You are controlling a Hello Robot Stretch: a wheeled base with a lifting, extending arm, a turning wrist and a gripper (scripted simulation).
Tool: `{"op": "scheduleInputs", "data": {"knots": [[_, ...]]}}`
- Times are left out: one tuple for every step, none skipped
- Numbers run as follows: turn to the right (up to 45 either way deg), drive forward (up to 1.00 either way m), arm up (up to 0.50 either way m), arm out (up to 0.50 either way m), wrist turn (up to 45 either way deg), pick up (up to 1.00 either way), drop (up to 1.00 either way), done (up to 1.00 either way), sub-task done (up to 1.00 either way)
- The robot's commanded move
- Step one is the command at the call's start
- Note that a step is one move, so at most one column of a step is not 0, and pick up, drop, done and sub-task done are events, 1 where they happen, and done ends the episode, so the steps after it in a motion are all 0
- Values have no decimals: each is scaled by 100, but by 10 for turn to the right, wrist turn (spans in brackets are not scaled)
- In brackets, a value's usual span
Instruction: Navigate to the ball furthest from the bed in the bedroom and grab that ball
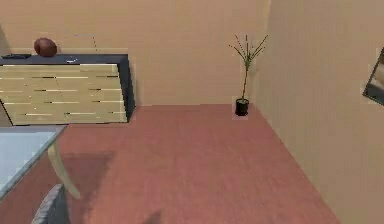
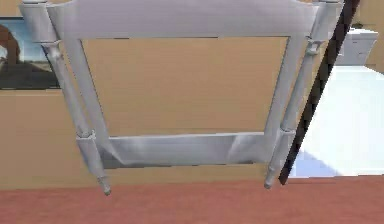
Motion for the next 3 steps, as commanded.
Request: {"op": "scheduleInputs", "data": {"knots": [[0, 80, 0, 0, 0, 0, 0, 0, 0], [-360, 0, 0, 0, 0, 0, 0, 0, 0], [0, 100, 0, 0, 0, 0, 0, 0, 0]]}}
